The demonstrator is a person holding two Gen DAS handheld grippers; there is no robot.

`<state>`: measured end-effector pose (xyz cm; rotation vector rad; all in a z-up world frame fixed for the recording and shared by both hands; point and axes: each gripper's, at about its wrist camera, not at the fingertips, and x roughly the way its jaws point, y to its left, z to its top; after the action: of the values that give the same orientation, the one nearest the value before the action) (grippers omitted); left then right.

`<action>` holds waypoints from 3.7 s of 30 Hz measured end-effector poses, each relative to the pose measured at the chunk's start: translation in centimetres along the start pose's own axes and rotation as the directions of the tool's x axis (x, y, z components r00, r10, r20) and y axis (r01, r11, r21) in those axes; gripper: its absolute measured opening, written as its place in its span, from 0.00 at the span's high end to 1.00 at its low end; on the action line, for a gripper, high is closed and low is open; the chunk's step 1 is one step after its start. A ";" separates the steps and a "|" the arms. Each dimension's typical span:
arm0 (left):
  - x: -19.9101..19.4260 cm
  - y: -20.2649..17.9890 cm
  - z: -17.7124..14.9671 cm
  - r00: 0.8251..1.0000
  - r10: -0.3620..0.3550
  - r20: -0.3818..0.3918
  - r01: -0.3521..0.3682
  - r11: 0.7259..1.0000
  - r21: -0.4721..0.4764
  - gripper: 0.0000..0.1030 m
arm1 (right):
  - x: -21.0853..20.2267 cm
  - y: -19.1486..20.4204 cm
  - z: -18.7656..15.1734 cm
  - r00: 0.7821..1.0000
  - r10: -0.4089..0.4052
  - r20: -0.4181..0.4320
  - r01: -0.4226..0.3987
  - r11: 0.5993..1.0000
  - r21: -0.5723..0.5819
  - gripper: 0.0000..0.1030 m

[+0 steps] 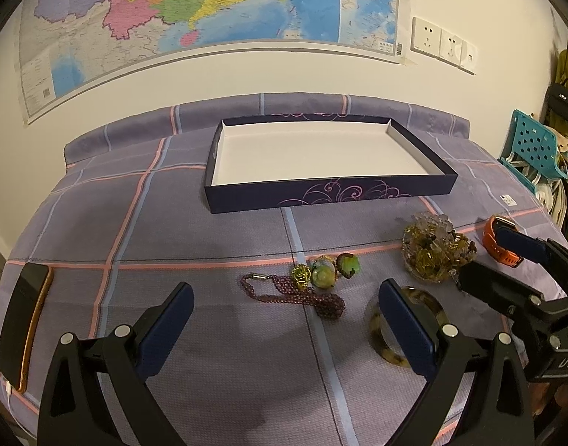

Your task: Organize jewelry

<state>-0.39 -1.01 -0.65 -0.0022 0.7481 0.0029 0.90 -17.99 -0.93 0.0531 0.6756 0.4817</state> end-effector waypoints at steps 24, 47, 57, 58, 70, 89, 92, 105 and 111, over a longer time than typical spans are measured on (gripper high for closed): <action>0.5 -1.9 -1.1 0.984 -0.163 -0.074 0.170 0.981 0.098 0.24 | -3.2 -11.8 -1.4 0.983 -0.178 -0.053 0.185 0.955 0.232 0.30; 2.2 -4.5 -0.7 0.940 -0.264 -0.216 0.309 0.927 0.212 0.76 | 0.2 -14.1 0.0 0.985 -0.095 -0.146 0.119 0.979 0.167 0.86; 2.3 -4.9 -0.7 0.963 -0.192 -0.186 0.240 0.929 0.280 0.95 | 0.1 -14.0 0.1 0.988 -0.075 -0.135 0.094 0.985 0.145 0.89; 2.4 -4.6 -0.5 0.962 -0.200 -0.187 0.246 0.931 0.269 0.96 | 0.0 -14.0 0.2 0.989 -0.072 -0.132 0.090 0.986 0.143 0.89; 1.1 -1.6 3.3 0.944 -0.305 -0.128 0.322 0.935 0.151 0.95 | -1.6 -13.5 3.1 0.998 -0.026 -0.052 0.033 0.991 0.127 0.89; 8.0 2.4 14.5 0.974 -0.218 -0.058 0.220 0.975 0.031 0.95 | 9.1 -10.9 15.3 0.996 0.055 -0.070 -0.051 0.997 0.060 0.89; 10.1 3.2 15.6 0.977 -0.201 -0.075 0.202 0.979 0.006 0.95 | 11.9 -10.8 16.4 0.994 0.044 -0.100 -0.038 0.997 0.065 0.89; 17.6 3.4 18.7 0.976 -0.142 -0.168 0.143 0.990 -0.008 0.95 | 20.3 -11.4 18.8 0.979 0.031 -0.203 -0.003 0.991 0.135 0.89; 19.5 3.3 19.7 0.971 -0.127 -0.201 0.128 0.992 -0.008 0.95 | 21.5 -11.7 18.7 0.976 0.007 -0.219 0.029 0.987 0.157 0.85</action>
<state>27.26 2.43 0.50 -0.0467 0.9490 -0.1233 31.67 -16.87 -1.33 0.1490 0.9303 0.4253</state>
